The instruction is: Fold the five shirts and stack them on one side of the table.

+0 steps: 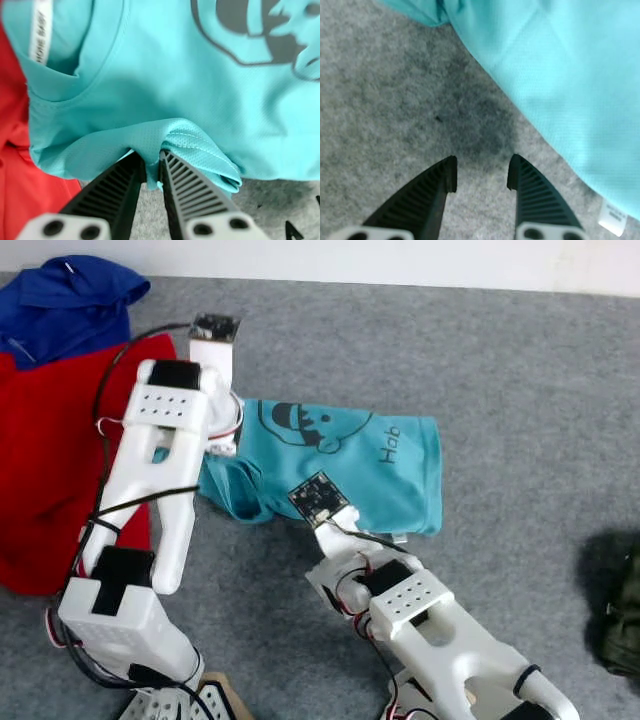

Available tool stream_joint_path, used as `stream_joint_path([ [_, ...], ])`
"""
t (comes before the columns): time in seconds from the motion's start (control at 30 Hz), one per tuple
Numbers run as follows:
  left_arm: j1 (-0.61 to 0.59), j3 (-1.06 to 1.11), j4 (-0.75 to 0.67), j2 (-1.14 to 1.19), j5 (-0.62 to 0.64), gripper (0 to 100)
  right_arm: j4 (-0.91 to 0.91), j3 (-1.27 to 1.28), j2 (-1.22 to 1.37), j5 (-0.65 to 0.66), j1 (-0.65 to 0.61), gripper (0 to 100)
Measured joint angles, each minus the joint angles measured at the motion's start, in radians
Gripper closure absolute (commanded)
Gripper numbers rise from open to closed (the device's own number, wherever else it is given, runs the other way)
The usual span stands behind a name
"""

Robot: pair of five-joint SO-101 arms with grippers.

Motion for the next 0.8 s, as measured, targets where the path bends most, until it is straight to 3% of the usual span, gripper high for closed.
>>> stream_joint_path([
  [0.13, 0.0, -0.028, 0.0, 0.002, 0.0, 95, -0.006, 0.002, 0.0, 0.0, 0.0, 82.2],
  [0.43, 0.0, -0.014, 0.0, 0.055, -0.002, 63, -0.006, 0.002, 0.0, 0.0, 0.0, 82.2],
  [0.8, -0.095, -0.044, -0.012, 0.137, 0.0, 60, -0.008, 0.003, 0.0, 0.0, 0.0, 82.2],
])
